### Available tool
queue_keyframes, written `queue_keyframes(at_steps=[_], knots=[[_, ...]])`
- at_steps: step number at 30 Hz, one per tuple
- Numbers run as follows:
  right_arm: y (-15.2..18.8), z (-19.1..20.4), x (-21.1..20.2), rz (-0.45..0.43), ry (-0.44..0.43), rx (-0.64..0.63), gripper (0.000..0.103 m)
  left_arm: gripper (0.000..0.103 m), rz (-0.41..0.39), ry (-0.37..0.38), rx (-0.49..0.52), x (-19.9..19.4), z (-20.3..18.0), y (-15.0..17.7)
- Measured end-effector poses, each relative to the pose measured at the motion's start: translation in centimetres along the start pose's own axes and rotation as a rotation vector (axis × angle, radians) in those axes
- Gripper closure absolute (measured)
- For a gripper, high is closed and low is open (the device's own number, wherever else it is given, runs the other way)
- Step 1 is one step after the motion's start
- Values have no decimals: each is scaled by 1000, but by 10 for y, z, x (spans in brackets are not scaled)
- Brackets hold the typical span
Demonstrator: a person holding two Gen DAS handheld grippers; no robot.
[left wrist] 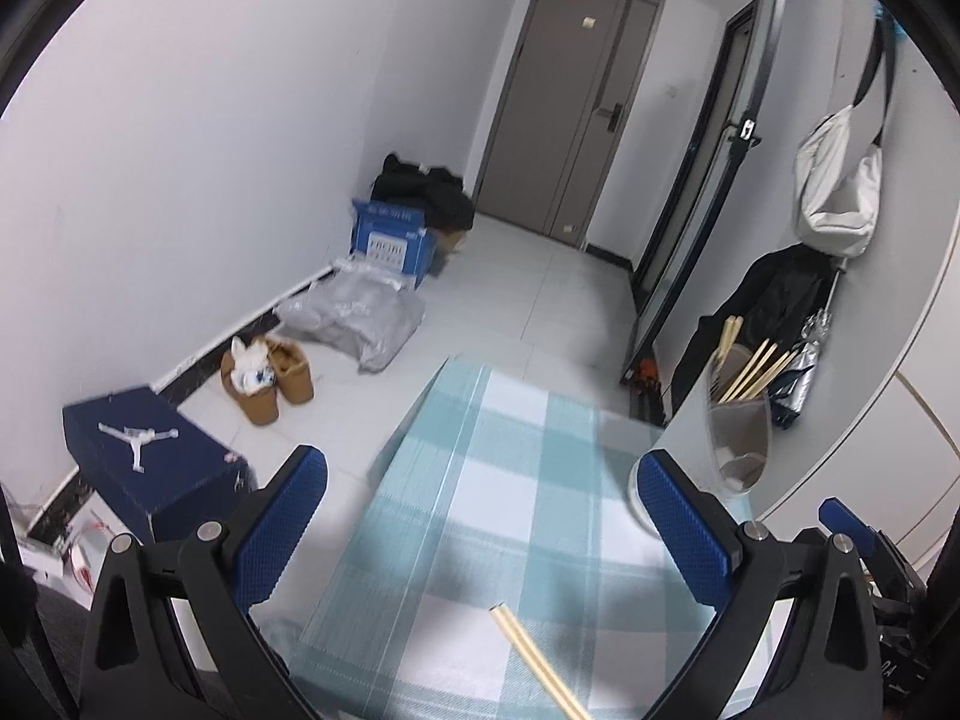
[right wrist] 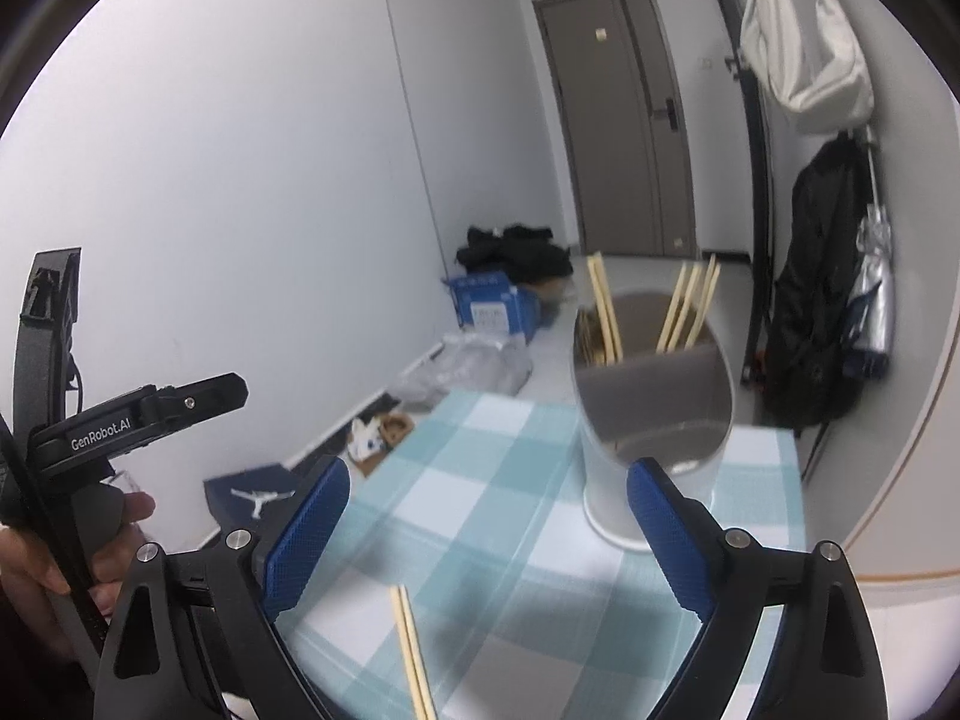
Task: Organize utensils
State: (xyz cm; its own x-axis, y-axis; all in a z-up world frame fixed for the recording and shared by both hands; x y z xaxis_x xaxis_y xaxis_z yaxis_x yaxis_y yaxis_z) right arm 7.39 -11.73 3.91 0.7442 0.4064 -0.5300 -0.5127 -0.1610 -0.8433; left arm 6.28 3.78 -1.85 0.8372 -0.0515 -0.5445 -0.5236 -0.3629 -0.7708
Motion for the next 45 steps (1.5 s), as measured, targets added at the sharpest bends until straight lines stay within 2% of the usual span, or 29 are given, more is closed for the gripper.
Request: queue_keyframes(at_steps=[5,9,14,16,20,22,23,26,28,30,35,41,45], knots=[[22,6,19,99,8,-35,9,1,89,17,-23,12,6,7],[49,23,42,236,-43,-69,9,1,84,11,-54,10,17,2],[88,56,70,407,-123,-156,13,1,136,40,-152,18,32,2],[105,67,81,462,-141,-198,31,1,144,39,-164,19,35,2],[130,77,101,553,-121,-261,49,1,138,31,-173,17,40,0],[134,77,105,575,-106,-266,66,1,141,31,-188,17,44,0],[137,76,108,596,-100,-266,70,1,147,32,-197,17,46,1],[138,77,107,591,-85,-288,80,1,157,43,-228,18,51,1],[138,78,107,584,-71,-299,91,1,161,44,-235,18,51,0],[136,78,110,579,-58,-291,95,1,166,55,-240,19,50,1],[126,66,122,574,28,-206,96,1,185,48,-213,27,44,3],[108,42,141,579,143,58,96,1,195,19,-220,32,50,4],[100,48,153,592,151,131,92,1,209,-13,-211,35,54,8]])
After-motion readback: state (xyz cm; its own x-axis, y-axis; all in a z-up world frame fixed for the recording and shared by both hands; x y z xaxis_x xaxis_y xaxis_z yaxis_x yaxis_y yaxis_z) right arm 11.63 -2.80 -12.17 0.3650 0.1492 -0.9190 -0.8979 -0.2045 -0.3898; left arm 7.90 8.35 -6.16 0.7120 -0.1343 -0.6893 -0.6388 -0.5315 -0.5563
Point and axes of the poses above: each gripper's, at about its wrist camera, not at the fingertips, and x roughly the way its jaws point, z to its left, y to its underside, the point moved 5 cm from there along x, roughly the way its jaws point, and after that the axes turned 5 degrees about y, right-handed, at the moved point
